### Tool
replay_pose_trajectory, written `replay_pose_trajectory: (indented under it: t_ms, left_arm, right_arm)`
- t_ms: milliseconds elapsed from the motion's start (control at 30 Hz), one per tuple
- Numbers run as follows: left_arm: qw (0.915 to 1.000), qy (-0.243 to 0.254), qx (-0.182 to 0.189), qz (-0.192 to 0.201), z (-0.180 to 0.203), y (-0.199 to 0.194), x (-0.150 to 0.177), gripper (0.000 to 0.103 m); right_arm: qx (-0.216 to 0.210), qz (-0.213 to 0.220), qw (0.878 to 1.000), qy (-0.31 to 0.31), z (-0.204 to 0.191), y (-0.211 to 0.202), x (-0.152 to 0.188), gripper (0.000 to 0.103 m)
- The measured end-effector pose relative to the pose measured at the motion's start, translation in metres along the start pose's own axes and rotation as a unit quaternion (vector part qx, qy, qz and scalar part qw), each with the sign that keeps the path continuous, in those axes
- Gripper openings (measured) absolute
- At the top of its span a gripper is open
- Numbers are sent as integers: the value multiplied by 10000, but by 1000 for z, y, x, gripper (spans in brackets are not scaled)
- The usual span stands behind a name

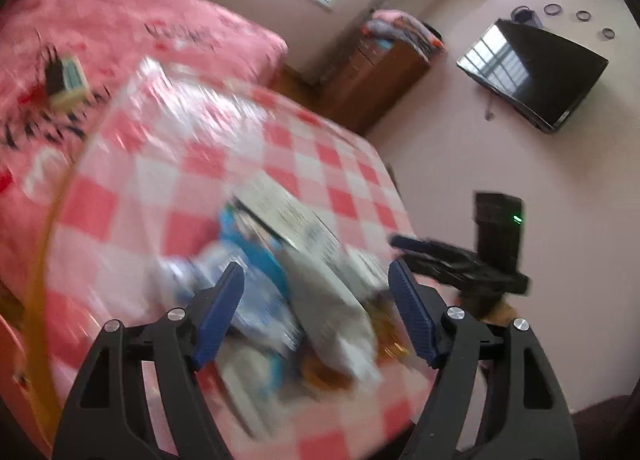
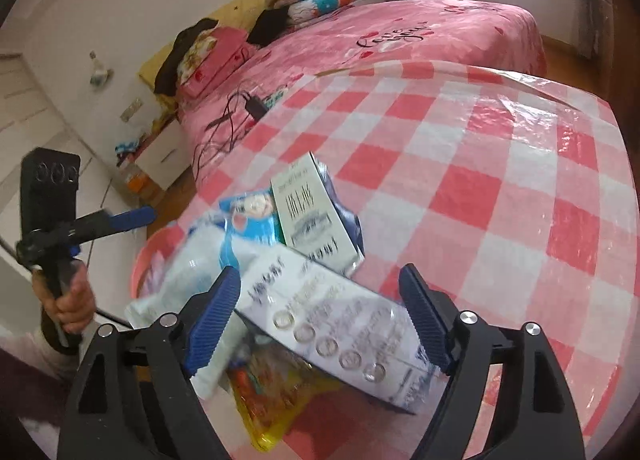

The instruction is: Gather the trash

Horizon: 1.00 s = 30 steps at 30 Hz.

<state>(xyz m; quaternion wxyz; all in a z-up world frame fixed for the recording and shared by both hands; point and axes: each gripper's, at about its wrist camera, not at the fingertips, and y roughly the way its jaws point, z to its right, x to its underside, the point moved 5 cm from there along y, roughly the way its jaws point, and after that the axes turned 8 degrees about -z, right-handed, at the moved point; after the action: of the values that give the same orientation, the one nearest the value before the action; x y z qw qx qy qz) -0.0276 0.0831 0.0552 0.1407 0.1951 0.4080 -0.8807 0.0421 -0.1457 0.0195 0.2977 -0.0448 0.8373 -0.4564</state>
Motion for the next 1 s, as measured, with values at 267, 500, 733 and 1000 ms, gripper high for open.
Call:
replay_pose_trajectory:
  t_ms: [267, 500, 733, 1000]
  left_arm:
    - [9982, 66, 90, -587, 26, 30, 30, 75]
    - [9967, 142, -91, -789, 32, 57, 30, 75]
    - [9958, 77, -414, -808, 26, 78, 23, 65]
    - [9943, 107, -774, -730, 22, 83, 27, 46]
  right_arm:
    - [-134, -219, 9986, -463, 3, 12, 10, 89]
    - [-393, -361, 9969, -579, 10, 23, 15, 96]
    - [-249, -386, 9958, -795, 9, 32, 17, 97]
    - [4, -479, 9953, -845, 4, 31, 30, 96]
